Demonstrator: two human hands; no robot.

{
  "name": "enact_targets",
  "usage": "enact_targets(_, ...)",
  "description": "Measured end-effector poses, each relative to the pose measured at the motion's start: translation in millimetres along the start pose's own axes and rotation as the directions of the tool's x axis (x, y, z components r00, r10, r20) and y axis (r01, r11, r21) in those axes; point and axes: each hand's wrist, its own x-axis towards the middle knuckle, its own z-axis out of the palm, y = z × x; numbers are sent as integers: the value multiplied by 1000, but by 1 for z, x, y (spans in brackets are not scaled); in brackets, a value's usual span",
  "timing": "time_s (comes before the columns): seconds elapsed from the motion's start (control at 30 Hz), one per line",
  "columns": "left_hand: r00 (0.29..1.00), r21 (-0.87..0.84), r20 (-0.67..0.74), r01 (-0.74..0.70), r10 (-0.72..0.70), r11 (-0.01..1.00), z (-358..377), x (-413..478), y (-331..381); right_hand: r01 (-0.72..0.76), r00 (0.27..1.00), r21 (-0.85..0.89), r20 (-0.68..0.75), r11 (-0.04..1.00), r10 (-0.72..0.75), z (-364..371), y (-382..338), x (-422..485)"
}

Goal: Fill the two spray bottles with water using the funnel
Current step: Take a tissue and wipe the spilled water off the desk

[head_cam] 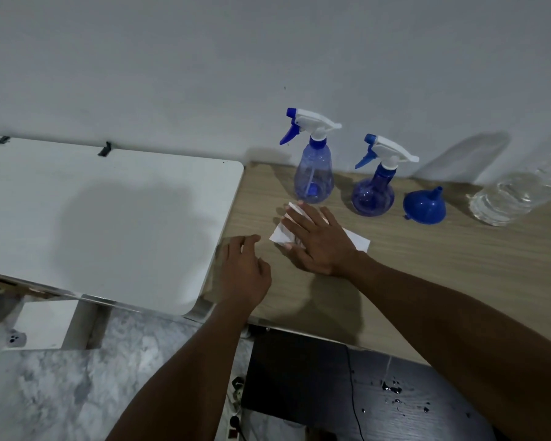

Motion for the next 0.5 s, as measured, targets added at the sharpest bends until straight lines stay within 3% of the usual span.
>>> enact_targets(0.13,1000,-16,19,15,-15,1000,0,1,7,-31,995,-30,97,999,33,12,18,-10)
enact_targets(0.37,998,-109,53,-10,16,994,10,-12,39,-252,967,-5,31,968,252,2,53,-89)
enact_targets(0.5,996,-63,71,-51,55,997,18,-23,63,-393,920,2,-11,920,393,-5,78,-145)
